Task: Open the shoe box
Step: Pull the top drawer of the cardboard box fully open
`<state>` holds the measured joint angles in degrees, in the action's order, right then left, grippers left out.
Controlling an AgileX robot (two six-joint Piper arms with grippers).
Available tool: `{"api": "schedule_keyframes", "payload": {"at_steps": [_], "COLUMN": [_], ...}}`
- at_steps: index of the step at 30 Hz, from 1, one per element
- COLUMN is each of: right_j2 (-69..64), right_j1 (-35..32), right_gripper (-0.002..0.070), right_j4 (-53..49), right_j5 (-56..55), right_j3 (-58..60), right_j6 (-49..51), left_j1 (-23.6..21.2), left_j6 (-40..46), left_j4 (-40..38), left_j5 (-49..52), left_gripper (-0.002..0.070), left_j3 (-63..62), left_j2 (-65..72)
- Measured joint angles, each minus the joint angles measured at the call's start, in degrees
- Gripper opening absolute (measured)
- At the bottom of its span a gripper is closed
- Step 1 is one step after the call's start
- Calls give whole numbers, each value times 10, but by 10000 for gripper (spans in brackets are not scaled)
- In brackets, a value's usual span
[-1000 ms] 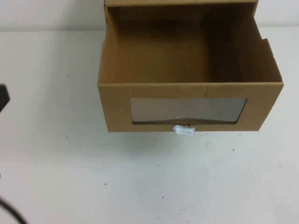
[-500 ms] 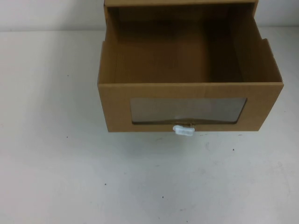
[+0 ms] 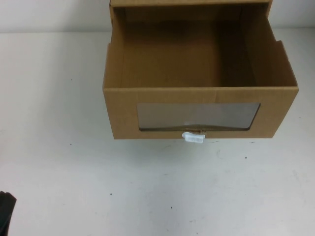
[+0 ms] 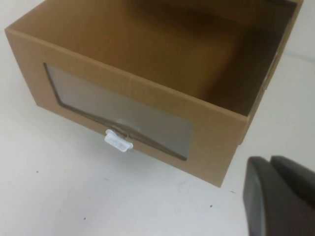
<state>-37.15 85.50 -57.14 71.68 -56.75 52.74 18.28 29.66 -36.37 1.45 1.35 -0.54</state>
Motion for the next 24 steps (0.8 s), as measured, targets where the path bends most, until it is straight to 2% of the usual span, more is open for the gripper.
{"api": "schedule_keyframes", "payload": {"at_steps": [14, 24], "right_j2": [0, 0], "right_j1": [0, 0], "right_gripper": [-17, -17], "right_j4": [-1, 51], "right_j5": [0, 1], "right_j3": [0, 0], "right_j6": [-4, -14], "left_j1": [0, 0], "left_j6": [5, 5], "left_j4": [0, 0], "left_j5": [17, 17], "left_gripper": [0, 0], "left_j3": [0, 0], "left_j2": [0, 0]}}
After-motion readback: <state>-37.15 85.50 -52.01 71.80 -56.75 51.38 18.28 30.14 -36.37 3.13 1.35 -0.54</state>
